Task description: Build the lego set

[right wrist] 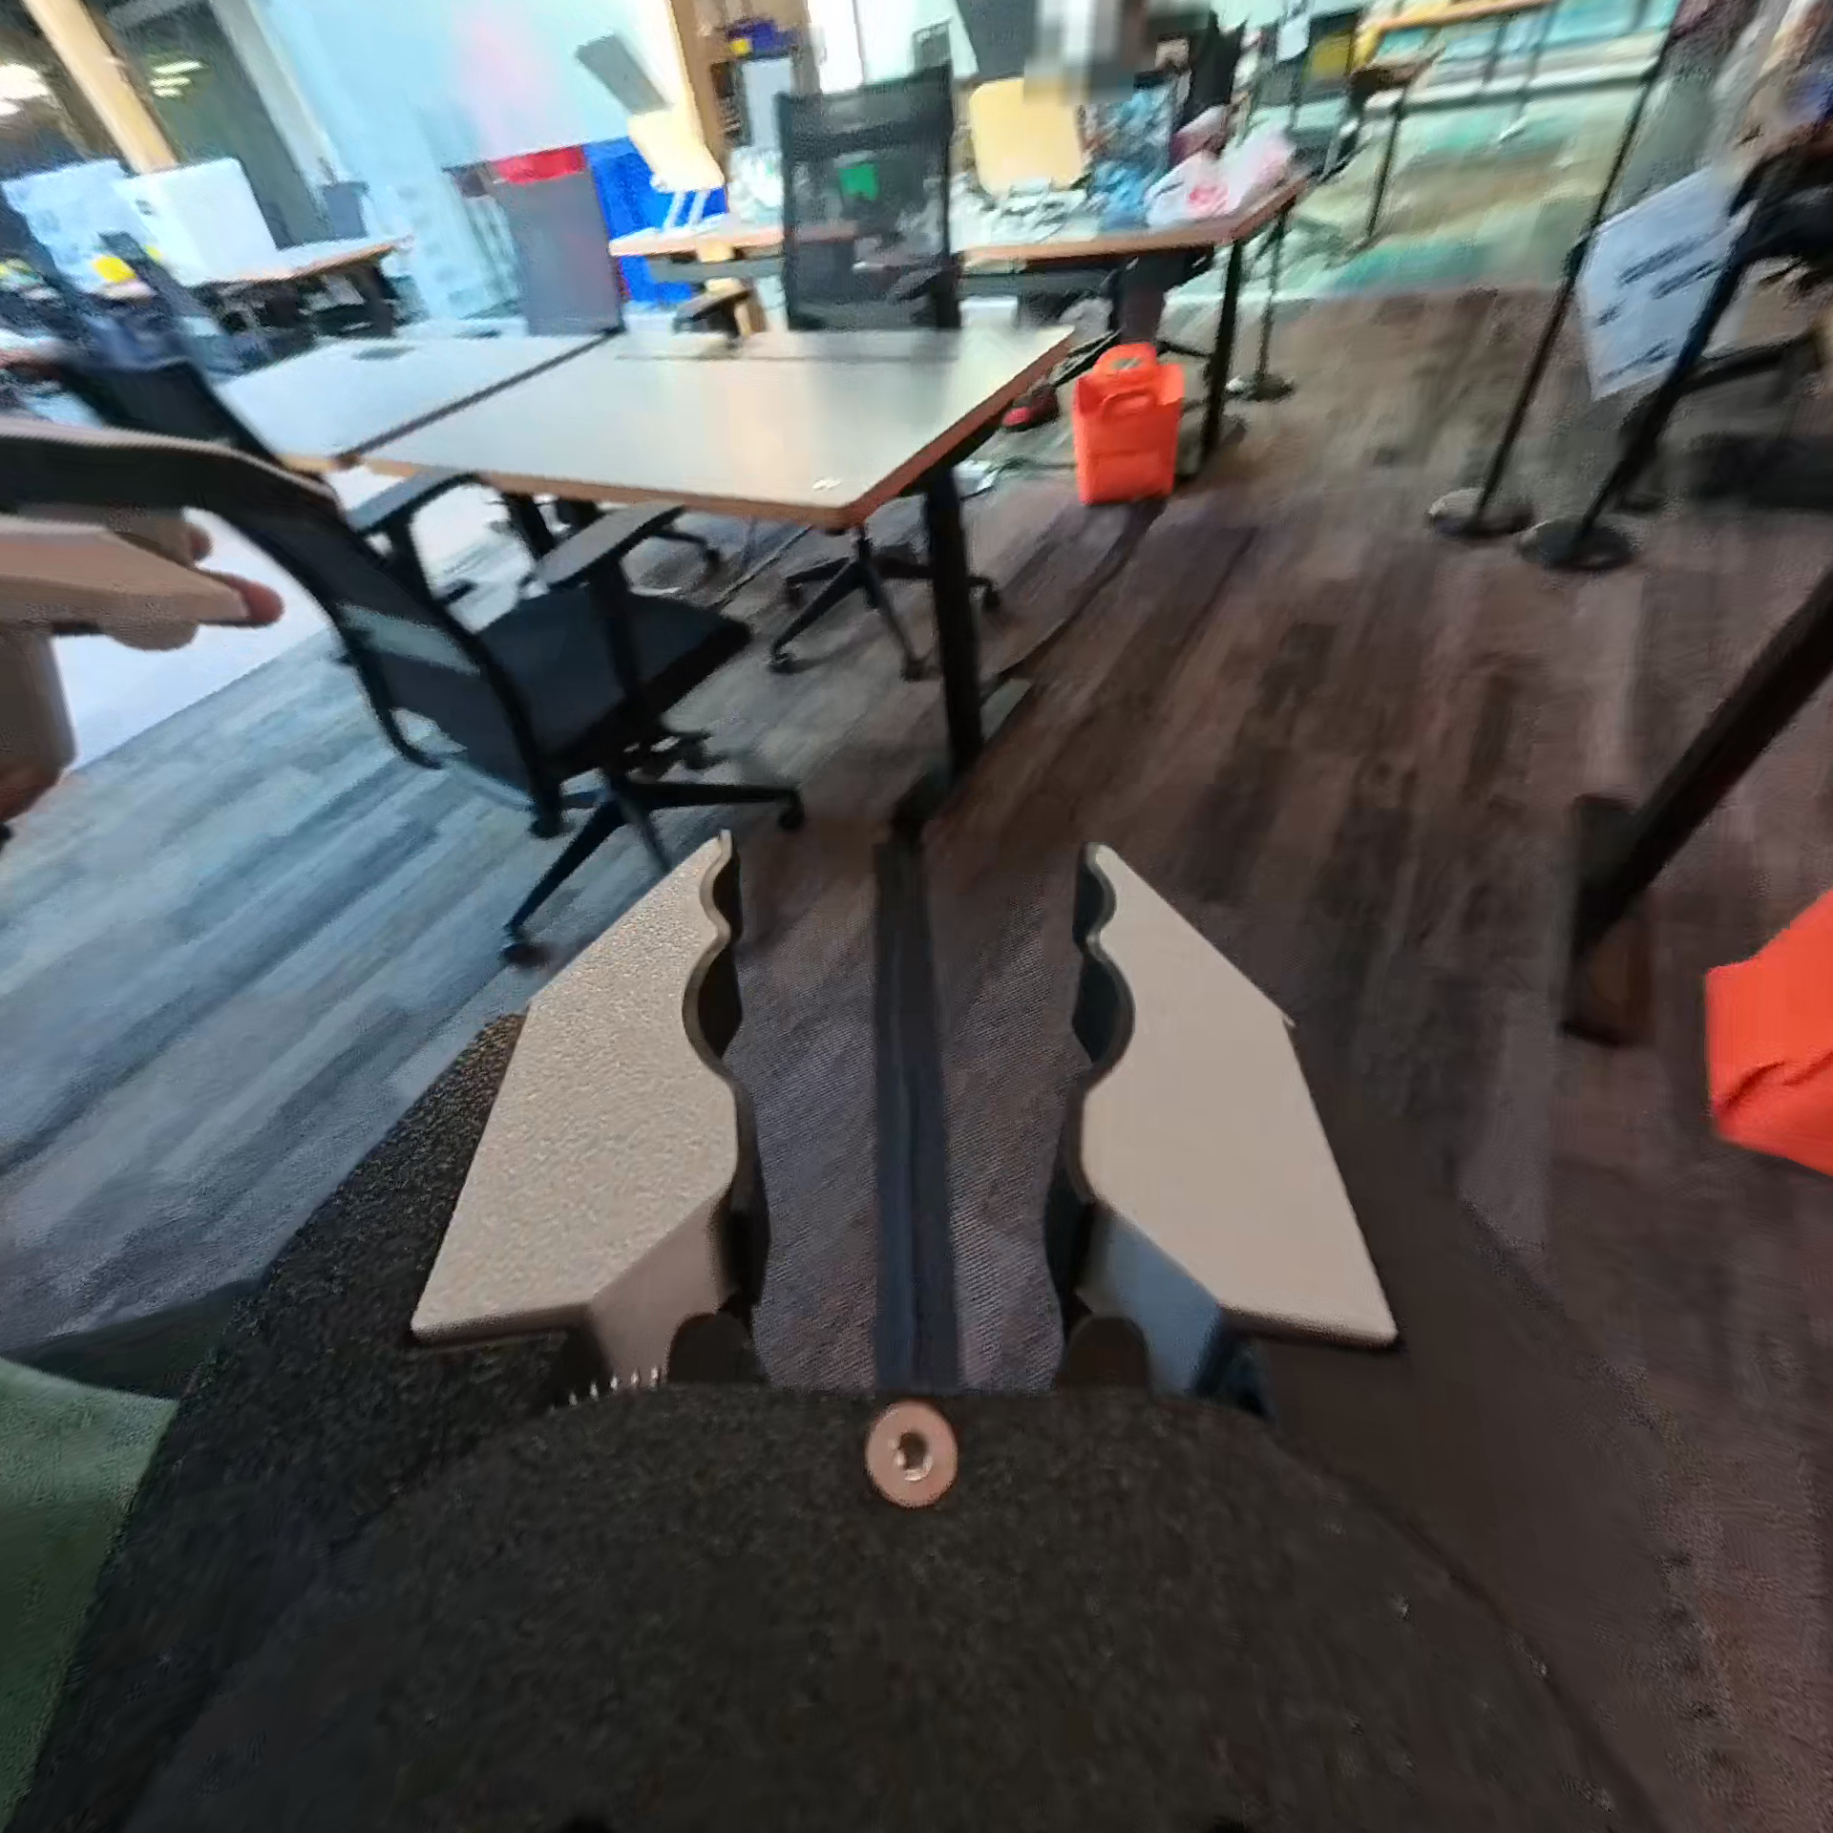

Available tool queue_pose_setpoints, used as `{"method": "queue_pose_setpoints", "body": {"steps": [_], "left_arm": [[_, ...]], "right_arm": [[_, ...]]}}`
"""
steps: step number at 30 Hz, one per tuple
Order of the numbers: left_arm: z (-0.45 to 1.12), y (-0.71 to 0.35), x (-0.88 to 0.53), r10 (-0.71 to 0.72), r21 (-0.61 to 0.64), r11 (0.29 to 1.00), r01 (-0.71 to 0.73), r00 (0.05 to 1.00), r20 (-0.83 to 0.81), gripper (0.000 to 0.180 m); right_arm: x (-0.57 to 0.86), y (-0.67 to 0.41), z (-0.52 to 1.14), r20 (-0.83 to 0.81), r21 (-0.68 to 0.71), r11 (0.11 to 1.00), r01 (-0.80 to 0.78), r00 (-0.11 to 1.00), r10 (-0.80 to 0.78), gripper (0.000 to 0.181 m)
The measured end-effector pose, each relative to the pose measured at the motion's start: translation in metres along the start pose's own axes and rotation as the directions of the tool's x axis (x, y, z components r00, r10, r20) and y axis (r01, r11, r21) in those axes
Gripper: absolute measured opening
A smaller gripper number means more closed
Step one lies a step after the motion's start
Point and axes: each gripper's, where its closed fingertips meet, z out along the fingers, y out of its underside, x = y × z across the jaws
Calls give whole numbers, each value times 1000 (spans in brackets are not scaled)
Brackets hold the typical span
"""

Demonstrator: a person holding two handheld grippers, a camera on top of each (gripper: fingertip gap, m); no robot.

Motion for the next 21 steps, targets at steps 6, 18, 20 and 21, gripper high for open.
{"method": "queue_pose_setpoints", "body": {"steps": [6, 18, 20, 21], "left_arm": [[185, -60, -29, -7, 39, 999, 13, 987, -163, 69], [541, -105, 115, 89, -69, 973, -221, 633, -769, 68], [587, -132, 164, 148, -8, 956, -294, 505, -850, 70], [608, -147, 188, 187, 40, 947, -319, 447, -875, 70]], "right_arm": [[156, -19, -4, -256, 7, 1000, -23, 966, 24, 61], [394, -17, -100, -807, 40, 979, -198, 572, 149, 60], [418, -14, -132, -866, 71, 972, -222, 469, 170, 60], [428, -10, -147, -886, 97, 966, -242, 421, 194, 60]]}}
